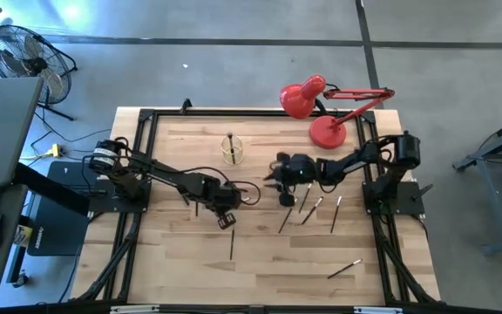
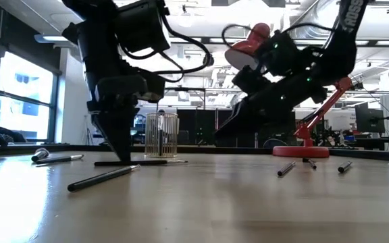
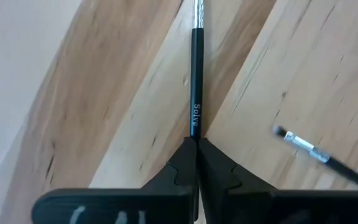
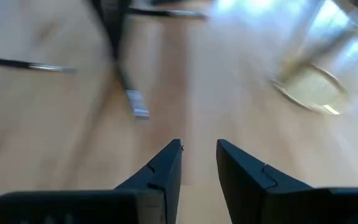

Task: Put items in baskets/containers
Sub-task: Put the top eyeliner brush into the wire organizer

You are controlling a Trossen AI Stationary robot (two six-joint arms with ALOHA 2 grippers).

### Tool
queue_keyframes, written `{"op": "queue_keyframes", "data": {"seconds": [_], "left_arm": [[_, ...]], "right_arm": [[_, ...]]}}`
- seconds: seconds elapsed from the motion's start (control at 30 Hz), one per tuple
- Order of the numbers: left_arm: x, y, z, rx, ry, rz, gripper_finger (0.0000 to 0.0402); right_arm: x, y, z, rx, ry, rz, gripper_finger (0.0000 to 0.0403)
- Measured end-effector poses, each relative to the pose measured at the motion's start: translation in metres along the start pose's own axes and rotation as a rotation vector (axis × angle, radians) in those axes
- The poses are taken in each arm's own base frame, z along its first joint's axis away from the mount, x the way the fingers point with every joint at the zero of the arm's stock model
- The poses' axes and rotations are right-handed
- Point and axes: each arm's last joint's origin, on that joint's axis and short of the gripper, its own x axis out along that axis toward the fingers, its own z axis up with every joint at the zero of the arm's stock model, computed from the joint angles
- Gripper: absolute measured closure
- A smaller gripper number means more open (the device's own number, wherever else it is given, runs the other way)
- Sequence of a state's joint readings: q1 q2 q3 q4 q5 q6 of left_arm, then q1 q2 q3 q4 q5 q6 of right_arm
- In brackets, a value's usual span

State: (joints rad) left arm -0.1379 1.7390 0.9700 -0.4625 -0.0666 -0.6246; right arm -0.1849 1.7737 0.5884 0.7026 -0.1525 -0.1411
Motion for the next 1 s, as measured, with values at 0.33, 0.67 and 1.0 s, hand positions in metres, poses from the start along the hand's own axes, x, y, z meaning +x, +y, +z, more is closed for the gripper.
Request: {"op": "queue_keyframes", "data": {"seconds": [0.33, 0.67, 1.0], "left_arm": [[0.0, 0.0, 0.001, 0.042, -0.013, -0.003, 0.04], [0.002, 0.006, 0.015, 0.01, -0.094, -0.025, 0.04], [0.003, 0.013, 0.021, -0.022, -0.086, -0.061, 0.0401]], "right_arm": [[-0.003, -0.01, -0.01, -0.026, 0.069, 0.078, 0.03], [0.022, 0.012, 0.001, -0.102, 0.098, 0.117, 0.0264], [0.055, 0.026, -0.003, -0.167, 0.226, 0.04, 0.0262]]}}
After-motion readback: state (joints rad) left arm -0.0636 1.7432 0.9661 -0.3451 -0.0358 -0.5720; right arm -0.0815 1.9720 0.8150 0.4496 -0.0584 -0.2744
